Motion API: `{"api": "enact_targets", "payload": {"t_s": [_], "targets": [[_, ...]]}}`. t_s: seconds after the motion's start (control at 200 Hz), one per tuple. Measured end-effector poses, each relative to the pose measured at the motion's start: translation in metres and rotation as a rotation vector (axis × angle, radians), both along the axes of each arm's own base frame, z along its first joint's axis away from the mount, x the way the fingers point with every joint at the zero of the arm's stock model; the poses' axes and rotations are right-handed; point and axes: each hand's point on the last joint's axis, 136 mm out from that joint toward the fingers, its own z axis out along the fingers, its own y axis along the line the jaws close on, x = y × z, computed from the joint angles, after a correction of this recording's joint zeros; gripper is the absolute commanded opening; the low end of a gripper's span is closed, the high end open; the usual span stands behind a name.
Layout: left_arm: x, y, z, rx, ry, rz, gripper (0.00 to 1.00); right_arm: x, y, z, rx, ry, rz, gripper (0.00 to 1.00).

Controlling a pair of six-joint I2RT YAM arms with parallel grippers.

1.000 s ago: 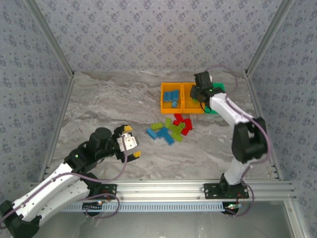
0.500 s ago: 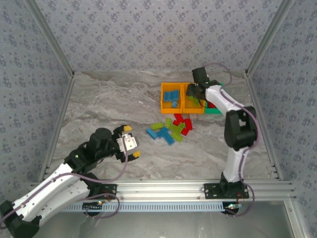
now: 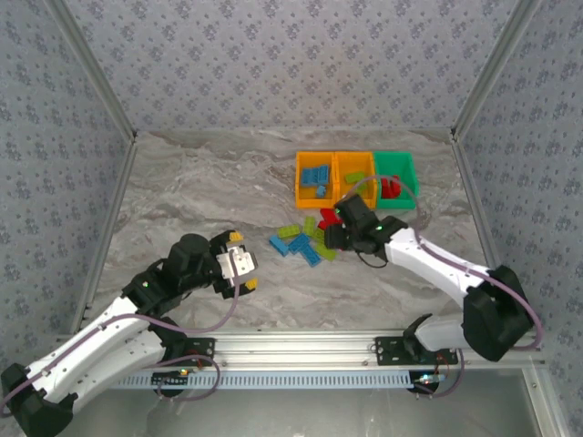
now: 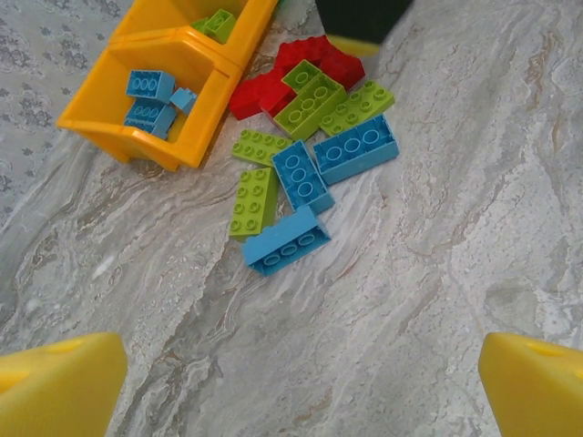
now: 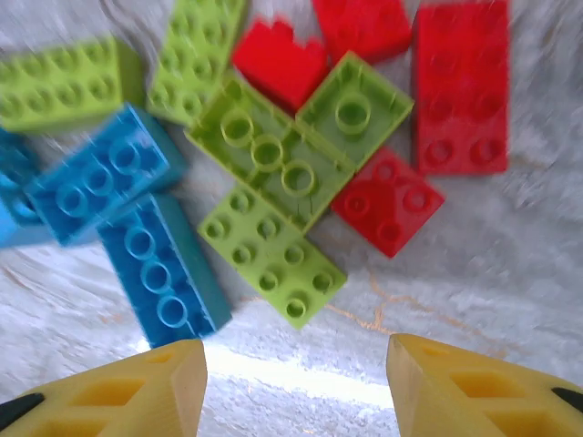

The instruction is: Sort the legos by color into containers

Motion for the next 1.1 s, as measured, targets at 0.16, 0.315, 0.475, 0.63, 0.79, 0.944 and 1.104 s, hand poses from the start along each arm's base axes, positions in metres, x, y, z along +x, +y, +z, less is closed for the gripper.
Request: {"api": "enact_targets", "payload": {"t_s": [0.16,0.315,0.475,0.63,0.79,0.944,1.104], "targets": [[0.000,0.000,0.000,0.000,-0.001,0.000,0.99,-0.005,-0.004,-0.034,-0.093,0.076,0.068,0.53],[0.001,0.001,0.000,0.002,-0.004,0.004,0.99,-0.007,-0.003,-0.057,-0.162,0.128,0.144,0.57],[0.001,0.002,0.003,0.000,-0.018,0.007,0.99,-0.003,0.001,-0.060,-0.193,0.127,0.206,0.60],[0.001,0.002,0.003,0.001,-0.019,0.007,0.99,0.007,0.008,-0.060,-0.206,0.112,0.253,0.57],[0.002,0.003,0.003,0.002,-0.021,0.012,0.99,0.010,0.010,-0.061,-0.223,0.112,0.274,0.55],[0.001,0.003,0.000,0.006,-0.019,0.013,0.99,0.010,0.012,-0.061,-0.230,0.112,0.300,0.47],[0.001,0.004,-0.001,0.009,-0.016,0.013,0.99,0.009,0.015,-0.061,-0.231,0.107,0.327,0.40]]}}
